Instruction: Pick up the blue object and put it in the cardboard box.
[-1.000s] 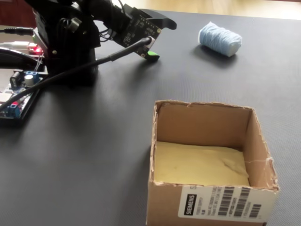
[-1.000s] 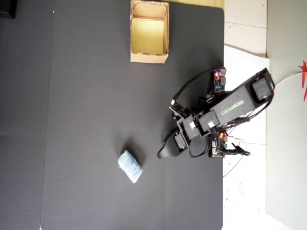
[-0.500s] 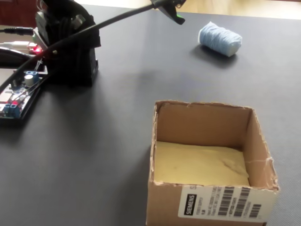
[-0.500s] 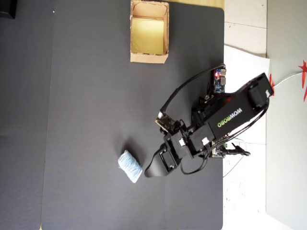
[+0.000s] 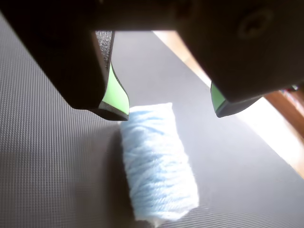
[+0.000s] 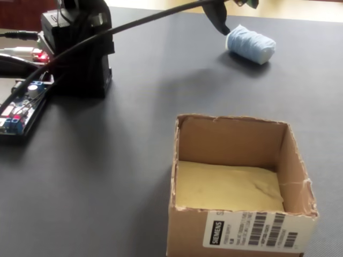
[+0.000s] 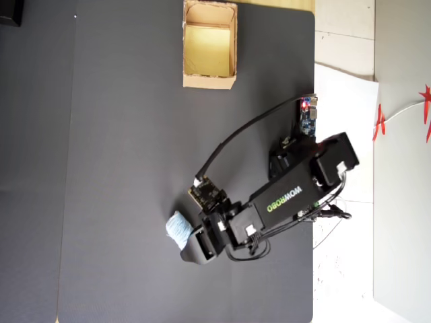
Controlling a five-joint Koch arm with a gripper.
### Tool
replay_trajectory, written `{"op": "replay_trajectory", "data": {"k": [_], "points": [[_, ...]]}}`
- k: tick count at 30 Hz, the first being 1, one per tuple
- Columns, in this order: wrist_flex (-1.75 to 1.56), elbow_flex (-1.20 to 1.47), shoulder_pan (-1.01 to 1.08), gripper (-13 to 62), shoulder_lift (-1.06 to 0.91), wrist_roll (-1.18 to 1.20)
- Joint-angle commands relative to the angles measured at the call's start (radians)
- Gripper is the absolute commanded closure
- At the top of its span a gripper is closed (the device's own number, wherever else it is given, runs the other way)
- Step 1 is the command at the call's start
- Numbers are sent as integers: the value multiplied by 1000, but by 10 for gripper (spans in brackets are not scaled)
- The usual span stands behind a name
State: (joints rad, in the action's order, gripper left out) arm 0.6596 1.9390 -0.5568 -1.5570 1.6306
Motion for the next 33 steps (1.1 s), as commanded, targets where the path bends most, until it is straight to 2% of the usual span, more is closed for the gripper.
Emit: {"op": "replay_trajectory", "data": {"k": [1, 3, 14, 16, 23, 33], "points": [[-3, -91, 3, 157, -9, 15], [0, -112, 29, 157, 78, 23], [-9, -112, 32, 165, 212, 63], [-6, -110, 32, 192, 230, 63], [-41, -112, 34, 370, 261, 83], [-103, -100, 44, 372, 195, 77]]}}
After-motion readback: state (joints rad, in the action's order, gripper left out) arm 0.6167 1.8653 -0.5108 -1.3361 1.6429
